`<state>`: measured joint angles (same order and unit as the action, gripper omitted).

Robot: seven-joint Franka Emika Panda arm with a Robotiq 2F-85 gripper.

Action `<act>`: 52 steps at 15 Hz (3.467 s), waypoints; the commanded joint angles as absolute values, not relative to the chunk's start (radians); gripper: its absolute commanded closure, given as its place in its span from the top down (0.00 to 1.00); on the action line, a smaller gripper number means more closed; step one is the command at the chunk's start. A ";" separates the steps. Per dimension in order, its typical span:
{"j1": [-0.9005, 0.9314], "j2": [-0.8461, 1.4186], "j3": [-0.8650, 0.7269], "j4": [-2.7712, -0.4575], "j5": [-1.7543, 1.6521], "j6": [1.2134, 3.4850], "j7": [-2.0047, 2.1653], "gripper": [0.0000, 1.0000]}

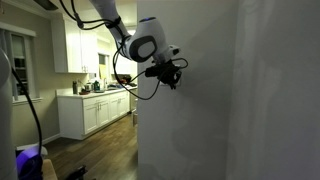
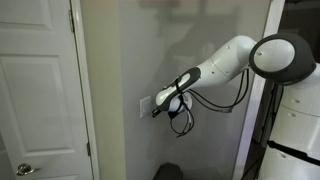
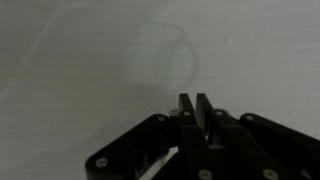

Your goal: Turn off the kitchen light

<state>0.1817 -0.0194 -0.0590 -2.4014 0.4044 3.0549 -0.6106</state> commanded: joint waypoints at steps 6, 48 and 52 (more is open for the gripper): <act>0.193 -0.075 -0.062 -2.418 0.454 2.996 -0.779 0.00; 0.071 -0.092 0.049 -2.330 -0.283 2.810 -0.224 0.00; 0.082 -0.086 0.042 -2.333 -0.245 2.812 -0.261 0.27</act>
